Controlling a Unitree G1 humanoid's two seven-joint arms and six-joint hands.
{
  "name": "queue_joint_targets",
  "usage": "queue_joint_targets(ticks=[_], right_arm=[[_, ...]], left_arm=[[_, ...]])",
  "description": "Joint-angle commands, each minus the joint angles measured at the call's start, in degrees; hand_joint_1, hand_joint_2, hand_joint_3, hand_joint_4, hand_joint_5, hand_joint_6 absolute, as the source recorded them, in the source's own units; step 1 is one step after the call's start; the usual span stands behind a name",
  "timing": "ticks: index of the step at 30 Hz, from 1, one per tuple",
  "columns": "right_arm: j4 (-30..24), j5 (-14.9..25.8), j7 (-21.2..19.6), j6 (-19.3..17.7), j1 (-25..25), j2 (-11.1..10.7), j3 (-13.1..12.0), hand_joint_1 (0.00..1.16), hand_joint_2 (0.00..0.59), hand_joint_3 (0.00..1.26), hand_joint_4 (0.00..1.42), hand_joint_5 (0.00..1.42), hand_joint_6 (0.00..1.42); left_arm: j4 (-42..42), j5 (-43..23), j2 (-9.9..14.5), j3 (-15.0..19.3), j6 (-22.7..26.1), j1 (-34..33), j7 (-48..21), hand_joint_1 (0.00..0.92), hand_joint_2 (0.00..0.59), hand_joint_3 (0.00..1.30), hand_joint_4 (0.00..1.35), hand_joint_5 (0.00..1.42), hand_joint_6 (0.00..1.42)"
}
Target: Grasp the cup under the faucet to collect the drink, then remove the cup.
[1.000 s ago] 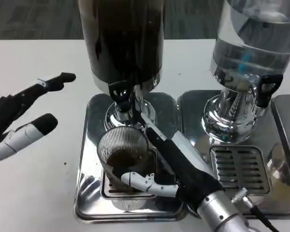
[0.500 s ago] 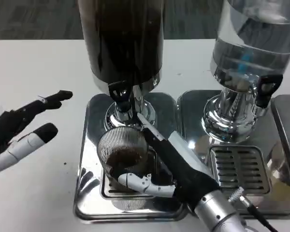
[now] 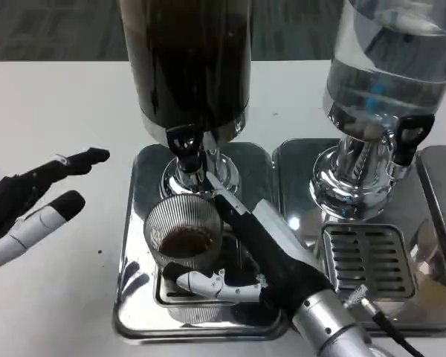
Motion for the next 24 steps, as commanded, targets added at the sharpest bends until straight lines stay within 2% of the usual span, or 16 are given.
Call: queue_joint_targets(ticks=[1, 13, 24], right_arm=[[0.68, -0.36, -0.15, 0.08, -0.6, 0.01, 0.36, 0.75, 0.17, 0.0, 0.0, 0.0, 0.06], [1.3, -2.04, -1.75, 0.59, -0.92, 0.96, 0.72, 0.8, 0.176, 0.0, 0.0, 0.0, 0.14], [2.04, -1.52, -1.95, 0.75, -0.81, 1.36, 0.77, 0.8, 0.181, 0.0, 0.0, 0.0, 0.16]], left_arm=[[0.48, -1.07, 0.09, -0.28, 0.01, 0.32, -0.49, 0.0, 0.084, 0.22, 0.14, 0.13, 0.06], [0.91, -1.91, 0.38, -0.45, 0.32, 0.42, -0.83, 0.0, 0.086, 0.23, 0.15, 0.14, 0.06], [1.12, -2.28, 0.56, -0.29, 0.36, 0.5, -1.61, 0.0, 0.083, 0.24, 0.16, 0.14, 0.07]])
